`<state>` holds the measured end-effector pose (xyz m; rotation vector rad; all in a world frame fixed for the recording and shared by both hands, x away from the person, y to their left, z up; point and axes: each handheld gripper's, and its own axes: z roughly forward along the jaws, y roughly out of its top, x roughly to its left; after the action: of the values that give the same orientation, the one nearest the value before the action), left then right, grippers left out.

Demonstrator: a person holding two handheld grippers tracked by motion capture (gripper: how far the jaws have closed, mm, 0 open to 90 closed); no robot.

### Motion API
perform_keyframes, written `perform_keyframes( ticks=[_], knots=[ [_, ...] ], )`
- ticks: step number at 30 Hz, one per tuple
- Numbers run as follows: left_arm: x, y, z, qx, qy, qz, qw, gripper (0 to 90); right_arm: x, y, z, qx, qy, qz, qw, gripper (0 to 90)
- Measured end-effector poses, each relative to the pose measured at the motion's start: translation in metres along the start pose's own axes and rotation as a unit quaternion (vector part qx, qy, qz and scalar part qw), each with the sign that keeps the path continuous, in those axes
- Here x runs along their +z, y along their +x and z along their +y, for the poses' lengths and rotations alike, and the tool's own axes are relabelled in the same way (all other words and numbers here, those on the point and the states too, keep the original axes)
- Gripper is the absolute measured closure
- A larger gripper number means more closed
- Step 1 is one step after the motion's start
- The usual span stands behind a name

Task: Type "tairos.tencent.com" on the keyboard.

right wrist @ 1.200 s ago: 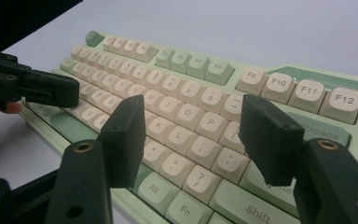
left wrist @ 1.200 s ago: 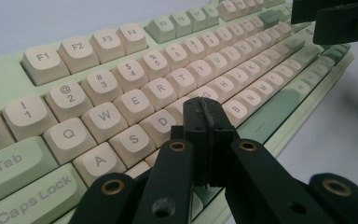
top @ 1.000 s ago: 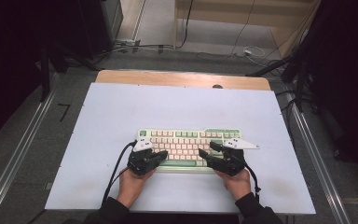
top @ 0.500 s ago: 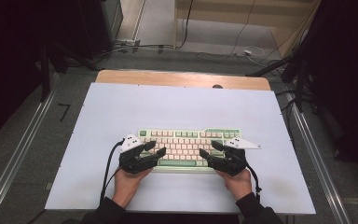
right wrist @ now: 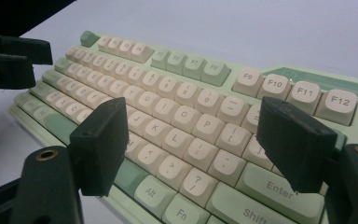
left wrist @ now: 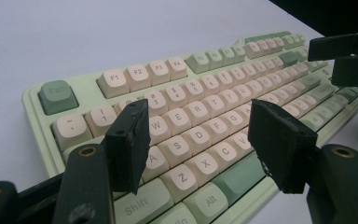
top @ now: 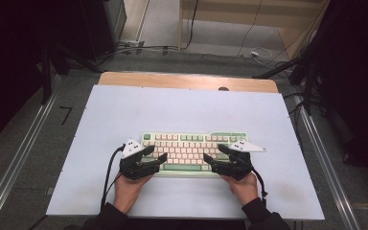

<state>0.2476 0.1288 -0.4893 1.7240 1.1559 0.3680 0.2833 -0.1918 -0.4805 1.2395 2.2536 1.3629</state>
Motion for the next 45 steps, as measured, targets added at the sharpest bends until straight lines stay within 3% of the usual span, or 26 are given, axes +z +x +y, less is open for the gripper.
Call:
perform_keyframes(
  ticks=[5, 7, 14, 23, 45],
  knots=[
    [-0.001, 0.002, -0.001, -0.003, -0.001, 0.003, 1.0, 39.5, 0.004, 0.002, 0.001, -0.001, -0.004, 0.0, 1.0, 35.8],
    [-0.001, 0.003, -0.002, -0.003, -0.001, 0.003, 1.0, 39.0, 0.005, 0.004, 0.003, -0.003, -0.006, 0.002, 1.0, 44.5],
    [-0.002, 0.003, -0.002, -0.004, -0.003, 0.004, 1.0, 34.6, 0.01, 0.007, 0.007, -0.009, -0.003, 0.004, 0.9999, 87.3],
    [-0.002, 0.003, -0.002, -0.001, -0.003, 0.01, 0.9999, 34.5, 0.02, 0.011, 0.014, -0.017, 0.006, -0.001, 0.9998, 87.4],
    [-0.001, 0.003, -0.003, -0.001, 0.002, 0.01, 1.0, 34.6, 0.044, 0.012, 0.016, -0.017, 0.071, -0.029, 0.9969, 87.3]
  ],
)
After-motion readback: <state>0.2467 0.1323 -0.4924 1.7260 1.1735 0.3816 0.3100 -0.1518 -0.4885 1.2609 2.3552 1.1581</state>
